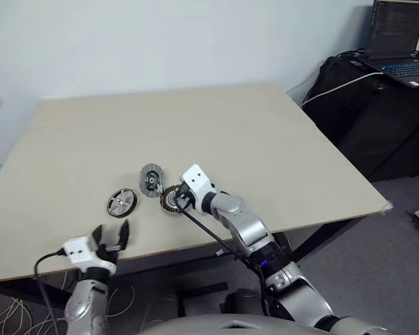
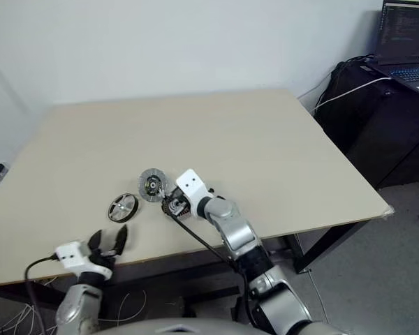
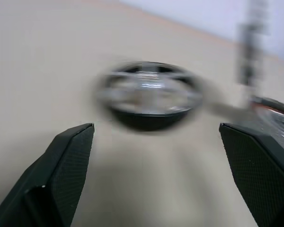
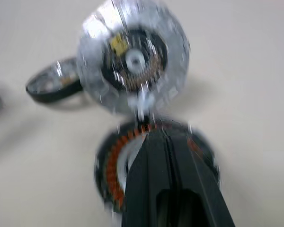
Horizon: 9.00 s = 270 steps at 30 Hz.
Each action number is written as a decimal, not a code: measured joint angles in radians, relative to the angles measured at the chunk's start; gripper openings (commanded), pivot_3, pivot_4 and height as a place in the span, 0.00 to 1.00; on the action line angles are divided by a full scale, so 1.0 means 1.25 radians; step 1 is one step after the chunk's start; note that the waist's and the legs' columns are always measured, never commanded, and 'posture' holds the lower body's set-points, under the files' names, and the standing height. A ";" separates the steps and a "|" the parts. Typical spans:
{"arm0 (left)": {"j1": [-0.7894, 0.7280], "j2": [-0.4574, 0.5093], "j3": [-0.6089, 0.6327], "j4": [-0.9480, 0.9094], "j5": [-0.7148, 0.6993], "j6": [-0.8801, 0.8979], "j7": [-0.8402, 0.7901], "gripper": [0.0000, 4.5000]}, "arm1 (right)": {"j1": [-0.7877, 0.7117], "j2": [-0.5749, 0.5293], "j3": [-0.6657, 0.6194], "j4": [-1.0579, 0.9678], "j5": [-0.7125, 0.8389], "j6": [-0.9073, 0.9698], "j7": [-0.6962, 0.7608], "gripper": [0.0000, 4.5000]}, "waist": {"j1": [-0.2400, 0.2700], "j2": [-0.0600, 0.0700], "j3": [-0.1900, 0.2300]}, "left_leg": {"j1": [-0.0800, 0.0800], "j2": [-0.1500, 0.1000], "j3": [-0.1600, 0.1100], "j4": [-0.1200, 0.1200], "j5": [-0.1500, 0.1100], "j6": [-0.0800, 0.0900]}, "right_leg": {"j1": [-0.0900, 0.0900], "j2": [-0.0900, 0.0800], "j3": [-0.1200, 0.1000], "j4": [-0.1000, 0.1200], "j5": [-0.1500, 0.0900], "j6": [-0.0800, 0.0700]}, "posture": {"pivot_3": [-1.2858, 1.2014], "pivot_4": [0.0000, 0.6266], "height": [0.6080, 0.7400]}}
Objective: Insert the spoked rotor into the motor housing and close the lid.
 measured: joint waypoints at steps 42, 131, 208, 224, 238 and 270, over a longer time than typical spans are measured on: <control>0.056 -0.146 -0.088 -0.447 -0.614 0.451 0.383 1.00 | 0.090 -0.027 -0.002 -0.113 0.045 0.068 -0.042 0.00 | 0.001 -0.006 0.004 | 0.000 0.003 -0.001 0.000 0.001 -0.003 | 0.001 0.007 0.002 -0.001 -0.001 -0.001 | 0.52 0.00 1.00; -0.170 -0.146 -0.021 -0.171 -0.670 0.222 0.473 0.08 | 0.110 -0.042 -0.019 -0.135 0.062 0.083 -0.071 0.00 | 0.003 -0.010 0.002 | 0.001 0.000 -0.002 0.000 0.002 -0.006 | 0.005 0.010 0.004 0.000 0.000 -0.002 | 0.52 0.00 1.00; -0.206 -0.142 -0.052 -0.117 -0.579 0.650 0.246 0.08 | 0.213 -0.135 0.019 -0.267 0.110 0.115 -0.002 0.00 | 0.003 -0.011 0.003 | 0.000 0.000 -0.002 0.000 0.002 -0.006 | 0.004 0.010 0.005 0.000 0.000 -0.002 | 0.52 0.00 1.00; -0.152 -0.141 -0.046 -0.203 -0.586 0.681 0.306 0.08 | 0.212 -0.122 0.018 -0.265 0.110 0.115 -0.006 0.00 | 0.005 -0.011 0.003 | 0.000 0.003 -0.002 0.001 0.002 -0.007 | 0.003 0.010 0.004 0.000 0.000 -0.002 | 0.52 0.00 1.00; -0.158 -0.141 -0.069 -0.216 -0.617 0.696 0.288 0.08 | 0.211 -0.125 0.015 -0.265 0.110 0.115 -0.007 0.00 | 0.004 -0.011 0.003 | 0.000 0.003 -0.002 0.001 0.002 -0.007 | 0.004 0.010 0.004 0.000 0.000 -0.002 | 0.52 0.00 1.00; -0.160 -0.141 -0.079 -0.210 -0.608 0.663 0.356 0.45 | 0.206 -0.124 0.014 -0.265 0.110 0.115 -0.016 0.00 | 0.005 -0.011 0.003 | 0.000 0.002 -0.002 0.001 0.002 -0.007 | 0.004 0.010 0.005 0.000 0.000 -0.002 | 0.52 0.00 1.00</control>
